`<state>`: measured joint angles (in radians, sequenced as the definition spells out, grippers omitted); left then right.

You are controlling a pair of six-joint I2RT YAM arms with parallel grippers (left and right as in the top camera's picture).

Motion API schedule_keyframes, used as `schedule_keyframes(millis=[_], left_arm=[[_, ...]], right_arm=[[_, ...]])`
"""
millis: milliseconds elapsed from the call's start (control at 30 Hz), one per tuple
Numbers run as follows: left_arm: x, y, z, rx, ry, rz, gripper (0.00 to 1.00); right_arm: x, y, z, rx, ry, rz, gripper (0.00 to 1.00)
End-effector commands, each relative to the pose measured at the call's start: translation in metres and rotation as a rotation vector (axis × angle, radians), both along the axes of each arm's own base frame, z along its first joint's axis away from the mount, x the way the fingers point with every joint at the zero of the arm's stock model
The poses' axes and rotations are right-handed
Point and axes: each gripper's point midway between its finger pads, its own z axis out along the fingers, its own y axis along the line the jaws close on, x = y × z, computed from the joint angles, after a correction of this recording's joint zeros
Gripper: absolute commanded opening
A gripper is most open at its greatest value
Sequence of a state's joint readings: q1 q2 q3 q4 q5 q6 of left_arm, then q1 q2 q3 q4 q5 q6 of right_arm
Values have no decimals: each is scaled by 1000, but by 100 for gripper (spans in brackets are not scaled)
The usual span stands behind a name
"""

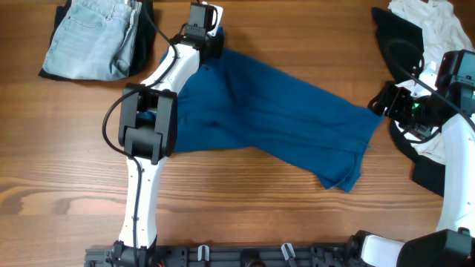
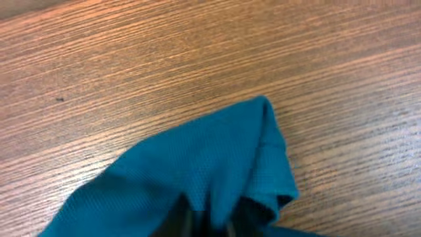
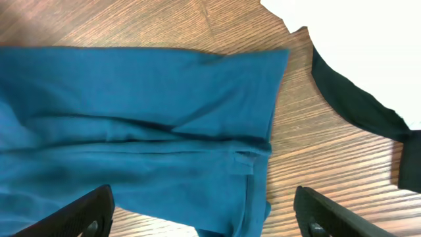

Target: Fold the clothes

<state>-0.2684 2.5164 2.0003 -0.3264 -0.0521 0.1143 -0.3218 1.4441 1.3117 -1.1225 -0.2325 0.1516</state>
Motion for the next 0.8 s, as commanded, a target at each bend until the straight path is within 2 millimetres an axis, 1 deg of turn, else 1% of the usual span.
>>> schedule_keyframes(millis=[0,33,67,100,133,200,267,333,367,400,433,467,500,600,667,767], left_arm=[[14,28,11,-3,-47,168,4],[20,45,24,-6,-72,233,4],[23,57,35,-13,-86,275,4],[28,72,51,-30,-98,318,4],[30,89,67,-56,-101,368,4],[29,107,81,-84,-93,427,4],[25,115,85,-99,-76,451,4],[18,115,80,-88,-37,451,4],[12,112,75,-80,-7,445,4],[8,109,71,-78,15,437,4],[5,105,68,-81,35,426,4],[1,99,66,-84,55,413,4],[-2,94,64,-90,70,400,4],[-6,86,61,-91,89,388,4],[-9,83,59,-97,105,397,4],[-14,84,55,-100,127,415,4]], right_arm=[[8,0,5,1,-32,13,85],[10,-1,5,-2,-40,15,85],[13,-2,3,-4,-44,14,85],[17,-4,0,-6,-47,16,85],[26,-7,-7,-11,-51,17,85],[43,-13,-19,-15,-61,19,85],[61,-19,-36,-19,-70,21,85],[89,-23,-59,-28,-98,33,83],[100,-24,-68,-34,-112,45,82],[114,-22,-78,-49,-139,77,80],[122,-19,-84,-54,-150,91,78],[138,-13,-94,-65,-180,121,76],[149,-6,-102,-76,-201,154,75],[169,10,-124,-103,-228,196,74],[185,25,-147,-139,-243,226,74],[198,32,-162,-178,-266,234,73]])
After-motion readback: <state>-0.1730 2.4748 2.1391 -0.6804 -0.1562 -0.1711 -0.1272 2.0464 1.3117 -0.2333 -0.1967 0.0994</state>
